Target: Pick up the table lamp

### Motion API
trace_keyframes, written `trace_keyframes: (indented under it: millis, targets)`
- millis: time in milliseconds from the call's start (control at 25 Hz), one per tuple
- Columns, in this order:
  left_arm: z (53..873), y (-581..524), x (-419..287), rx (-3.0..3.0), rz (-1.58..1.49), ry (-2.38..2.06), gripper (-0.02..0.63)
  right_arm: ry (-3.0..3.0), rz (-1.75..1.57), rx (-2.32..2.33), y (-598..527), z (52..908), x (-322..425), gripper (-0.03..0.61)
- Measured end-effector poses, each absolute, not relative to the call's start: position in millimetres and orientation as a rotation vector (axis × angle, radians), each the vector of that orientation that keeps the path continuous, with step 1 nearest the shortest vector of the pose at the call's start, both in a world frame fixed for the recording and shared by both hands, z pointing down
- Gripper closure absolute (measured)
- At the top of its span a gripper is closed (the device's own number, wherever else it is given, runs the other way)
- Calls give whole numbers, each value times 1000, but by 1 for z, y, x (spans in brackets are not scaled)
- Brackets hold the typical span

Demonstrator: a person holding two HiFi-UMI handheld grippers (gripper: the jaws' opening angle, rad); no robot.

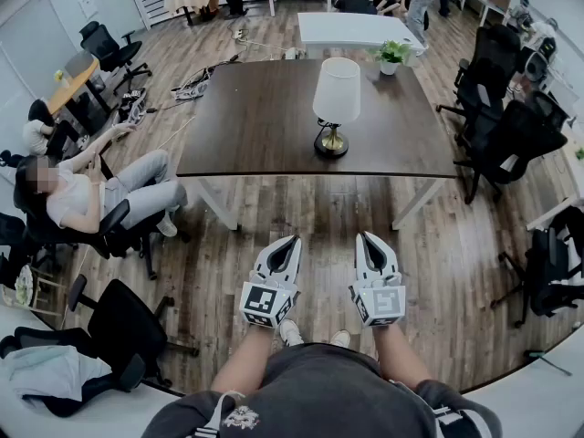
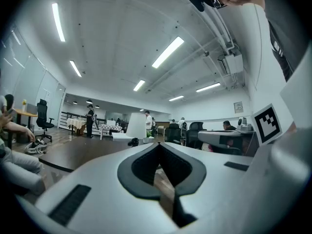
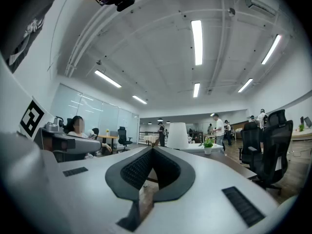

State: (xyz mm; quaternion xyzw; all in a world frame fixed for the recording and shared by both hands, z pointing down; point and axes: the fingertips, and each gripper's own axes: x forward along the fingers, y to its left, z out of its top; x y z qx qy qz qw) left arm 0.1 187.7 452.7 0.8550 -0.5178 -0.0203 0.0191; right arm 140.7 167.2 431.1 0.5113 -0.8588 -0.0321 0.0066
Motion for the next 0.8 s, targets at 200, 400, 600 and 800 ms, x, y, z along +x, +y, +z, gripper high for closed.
trace_keyframes:
  millis: [200,400,600,800]
  targets:
    - [455,187,-15,2633,-60,-1636,606,-2678,-98,1597,171,434,130,552]
    - [457,185,-25,2649,-55,-1608,606,-2675,-120,1590,169,432,116,552]
    - [460,180,-41,2671,-52,-1573,606,-2747,-87,1608,164,427,102,551]
    - [457,171,-58,2707,-60,-1532,606,-2707,-111,1635,158,425,83,551]
